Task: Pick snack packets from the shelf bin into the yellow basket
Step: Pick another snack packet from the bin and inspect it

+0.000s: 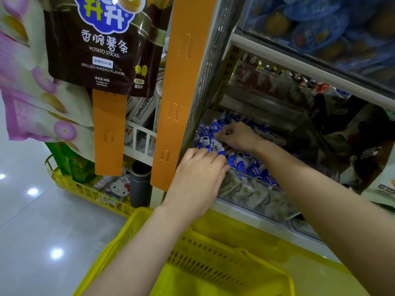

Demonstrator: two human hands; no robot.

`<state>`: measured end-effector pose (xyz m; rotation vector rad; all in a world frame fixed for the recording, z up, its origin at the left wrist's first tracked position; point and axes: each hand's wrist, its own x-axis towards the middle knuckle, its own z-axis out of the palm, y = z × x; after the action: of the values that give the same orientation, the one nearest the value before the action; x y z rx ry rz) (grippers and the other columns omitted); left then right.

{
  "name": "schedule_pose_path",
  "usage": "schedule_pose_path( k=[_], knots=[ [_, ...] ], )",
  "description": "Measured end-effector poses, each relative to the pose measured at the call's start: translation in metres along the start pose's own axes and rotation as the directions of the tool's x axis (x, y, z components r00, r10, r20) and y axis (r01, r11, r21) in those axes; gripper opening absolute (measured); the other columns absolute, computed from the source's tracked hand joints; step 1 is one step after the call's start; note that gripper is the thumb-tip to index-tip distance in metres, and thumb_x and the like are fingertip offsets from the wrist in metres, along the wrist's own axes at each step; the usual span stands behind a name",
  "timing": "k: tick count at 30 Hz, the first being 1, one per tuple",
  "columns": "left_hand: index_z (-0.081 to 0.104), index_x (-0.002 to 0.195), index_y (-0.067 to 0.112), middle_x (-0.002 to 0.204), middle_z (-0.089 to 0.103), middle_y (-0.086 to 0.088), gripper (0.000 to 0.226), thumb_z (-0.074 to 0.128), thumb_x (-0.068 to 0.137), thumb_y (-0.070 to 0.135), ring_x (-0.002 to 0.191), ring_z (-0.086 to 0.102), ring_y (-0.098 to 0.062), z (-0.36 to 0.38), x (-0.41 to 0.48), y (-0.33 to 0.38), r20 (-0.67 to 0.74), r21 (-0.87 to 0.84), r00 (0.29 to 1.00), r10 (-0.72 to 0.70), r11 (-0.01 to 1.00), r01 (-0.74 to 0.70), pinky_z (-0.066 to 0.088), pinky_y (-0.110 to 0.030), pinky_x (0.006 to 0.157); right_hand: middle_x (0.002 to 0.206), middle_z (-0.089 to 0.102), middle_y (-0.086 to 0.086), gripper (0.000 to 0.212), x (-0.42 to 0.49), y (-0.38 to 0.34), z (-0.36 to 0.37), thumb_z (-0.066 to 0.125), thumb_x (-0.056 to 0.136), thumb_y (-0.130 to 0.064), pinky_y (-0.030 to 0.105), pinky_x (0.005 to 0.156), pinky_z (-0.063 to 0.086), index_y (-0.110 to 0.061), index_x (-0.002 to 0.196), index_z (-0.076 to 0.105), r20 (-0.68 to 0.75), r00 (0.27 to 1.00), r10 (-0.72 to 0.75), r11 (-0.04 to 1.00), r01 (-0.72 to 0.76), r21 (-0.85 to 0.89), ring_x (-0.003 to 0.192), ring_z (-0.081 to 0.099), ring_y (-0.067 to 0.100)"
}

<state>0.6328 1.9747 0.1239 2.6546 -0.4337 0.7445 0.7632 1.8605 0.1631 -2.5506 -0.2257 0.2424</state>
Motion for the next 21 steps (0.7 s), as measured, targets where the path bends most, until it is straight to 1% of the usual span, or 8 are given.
schedule_pose_path(
  k=[3,6,8,10,12,16,19,21],
  knots=[
    [0.062,0.087,0.017,0.082,0.064,0.002,0.04,0.025,0.094,0.029,0.082,0.058,-0.019,0.0,-0.001,0.0,-0.002,-0.014,1.0,0.002,1.0,-0.002,0.038,-0.033,0.082,0.077,0.063,0.004,0.016,-0.006,0.01,-0.012,0.052,0.094,-0.024,0.023,0.062,0.053,-0.01,0.094,0.06,-0.143,0.989,-0.039,0.994,0.052,0.094,0.067,0.06,0.012],
    [0.062,0.087,0.016,0.081,0.065,0.002,0.04,0.025,0.094,0.029,0.082,0.058,-0.02,0.0,0.0,0.0,-0.001,-0.023,1.0,0.004,1.0,-0.004,0.042,-0.035,0.081,0.078,0.064,0.005,0.018,-0.01,0.024,-0.023,0.052,0.094,-0.024,0.028,0.068,0.053,-0.009,0.091,0.062,-0.281,0.958,-0.05,0.999,0.045,-0.024,0.067,0.06,0.012],
    [0.062,0.088,0.016,0.083,0.065,0.002,0.043,0.022,0.094,0.03,0.084,0.058,-0.02,0.0,0.0,0.0,0.012,-0.025,1.0,0.002,1.0,-0.002,0.041,-0.035,0.082,0.087,0.067,0.017,0.03,-0.012,0.03,-0.023,0.055,0.092,-0.028,0.037,0.073,0.052,0.0,0.092,0.065,-0.197,0.98,0.032,0.985,-0.064,-0.158,0.076,0.064,0.025],
    [0.062,0.091,0.017,0.086,0.065,0.002,0.045,0.019,0.094,0.031,0.087,0.057,-0.02,-0.001,-0.001,0.0,0.022,-0.028,1.0,-0.001,1.0,0.001,0.039,-0.034,0.084,0.081,0.063,0.025,0.041,-0.013,0.032,-0.018,0.057,0.09,-0.034,0.036,0.066,0.049,0.006,0.09,0.066,-0.105,0.988,0.112,0.963,-0.134,-0.234,0.077,0.062,0.034],
    [0.062,0.093,0.017,0.088,0.065,0.002,0.047,0.017,0.094,0.032,0.089,0.057,-0.021,-0.001,-0.001,0.0,0.03,-0.032,1.0,-0.003,0.999,0.004,0.036,-0.034,0.085,0.072,0.059,0.019,0.04,-0.012,0.029,-0.013,0.06,0.088,-0.037,0.031,0.058,0.044,0.003,0.088,0.069,-0.09,0.988,0.129,0.961,-0.147,-0.236,0.067,0.056,0.026],
    [0.062,0.095,0.016,0.092,0.065,0.0,0.047,0.017,0.094,0.032,0.093,0.056,-0.022,-0.001,-0.001,0.0,0.044,-0.01,0.999,0.004,1.0,-0.003,0.029,-0.033,0.087,0.071,0.059,0.01,0.029,-0.004,0.027,-0.007,0.066,0.083,-0.035,0.035,0.07,0.051,-0.006,0.079,0.067,-0.128,0.981,0.148,0.944,-0.178,-0.277,0.07,0.057,0.021],
    [0.061,0.1,0.016,0.096,0.064,0.0,0.038,0.025,0.097,0.03,0.095,0.054,-0.021,0.0,-0.001,-0.001,0.052,-0.003,0.999,0.007,1.0,-0.007,0.025,-0.031,0.088,0.075,0.061,0.005,0.02,-0.01,0.026,-0.011,0.064,0.084,-0.028,0.033,0.069,0.048,-0.009,0.083,0.067,-0.272,0.96,0.064,0.97,-0.124,-0.208,0.073,0.057,0.018],
    [0.059,0.102,0.017,0.099,0.064,0.001,0.03,0.031,0.099,0.027,0.097,0.054,-0.02,0.001,-0.002,-0.001,0.034,-0.026,0.999,0.011,1.0,-0.01,0.024,-0.03,0.088,0.079,0.058,-0.001,0.018,-0.021,0.023,-0.02,0.063,0.085,-0.027,0.03,0.07,0.046,-0.01,0.092,0.066,-0.437,0.898,-0.057,0.99,-0.004,-0.137,0.075,0.056,0.015]
  ],
)
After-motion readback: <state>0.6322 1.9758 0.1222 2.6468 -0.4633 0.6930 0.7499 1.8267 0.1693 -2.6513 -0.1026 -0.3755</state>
